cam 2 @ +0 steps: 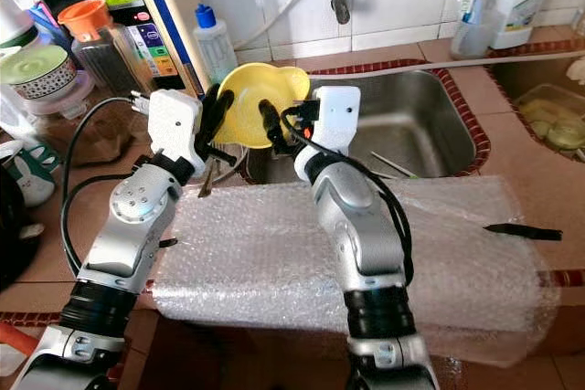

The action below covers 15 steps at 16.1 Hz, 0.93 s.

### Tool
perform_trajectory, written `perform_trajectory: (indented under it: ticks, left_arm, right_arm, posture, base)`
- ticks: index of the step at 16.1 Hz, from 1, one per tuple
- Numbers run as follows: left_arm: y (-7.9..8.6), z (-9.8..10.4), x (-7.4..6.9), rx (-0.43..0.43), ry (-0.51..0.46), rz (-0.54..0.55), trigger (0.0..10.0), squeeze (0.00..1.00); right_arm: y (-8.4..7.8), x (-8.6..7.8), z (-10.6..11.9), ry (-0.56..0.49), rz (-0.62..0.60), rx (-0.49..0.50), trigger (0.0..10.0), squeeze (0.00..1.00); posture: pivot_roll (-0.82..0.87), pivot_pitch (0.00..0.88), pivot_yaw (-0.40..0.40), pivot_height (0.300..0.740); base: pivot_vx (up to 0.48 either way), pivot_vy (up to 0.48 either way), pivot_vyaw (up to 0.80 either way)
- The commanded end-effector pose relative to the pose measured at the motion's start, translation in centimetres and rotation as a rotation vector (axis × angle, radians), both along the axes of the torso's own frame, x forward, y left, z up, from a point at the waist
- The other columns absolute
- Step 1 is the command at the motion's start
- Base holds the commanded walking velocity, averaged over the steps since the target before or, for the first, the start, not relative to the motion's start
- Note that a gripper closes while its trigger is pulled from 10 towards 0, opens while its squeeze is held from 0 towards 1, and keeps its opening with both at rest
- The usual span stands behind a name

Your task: Kitchen organization

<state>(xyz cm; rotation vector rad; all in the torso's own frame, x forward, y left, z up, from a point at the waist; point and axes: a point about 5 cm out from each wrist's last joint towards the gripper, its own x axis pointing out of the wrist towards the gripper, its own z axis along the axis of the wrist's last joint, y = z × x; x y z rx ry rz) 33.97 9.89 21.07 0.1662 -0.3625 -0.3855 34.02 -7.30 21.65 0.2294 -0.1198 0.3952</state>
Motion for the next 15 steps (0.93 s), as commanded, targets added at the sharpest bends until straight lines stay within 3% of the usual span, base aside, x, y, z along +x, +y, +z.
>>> perform_trajectory:
  ticks: [1, 6, 15]
  left_arm:
    - [0.6, 0.2, -0.2, 0.002, -0.011, 0.013, 10.0, 0.0]
    - [0.8, 0.0, -0.1, 0.012, -0.006, 0.038, 10.0, 0.0]
    - [0.7, -0.1, 0.1, 0.023, -0.003, 0.063, 10.0, 0.0]
  right_arm:
    - [0.8, 0.4, 0.6, -0.007, 0.015, 0.04, 0.0, 0.0]
    - [1.3, 0.8, 0.7, 0.019, 0.02, 0.063, 0.0, 0.0]
    - [3.5, -0.3, 0.0, 0.066, 0.119, 0.049, 0.0, 0.0]
  posture:
    - [-0.29, 0.088, 0.209, 0.74]
    - [-0.29, 0.087, 0.203, 0.74]
    - [-0.3, 0.088, 0.203, 0.74]
  base:
    - [0.0, 0.0, 0.0]
    - [0.0, 0.0, 0.0]
    - [0.0, 0.0, 0.0]
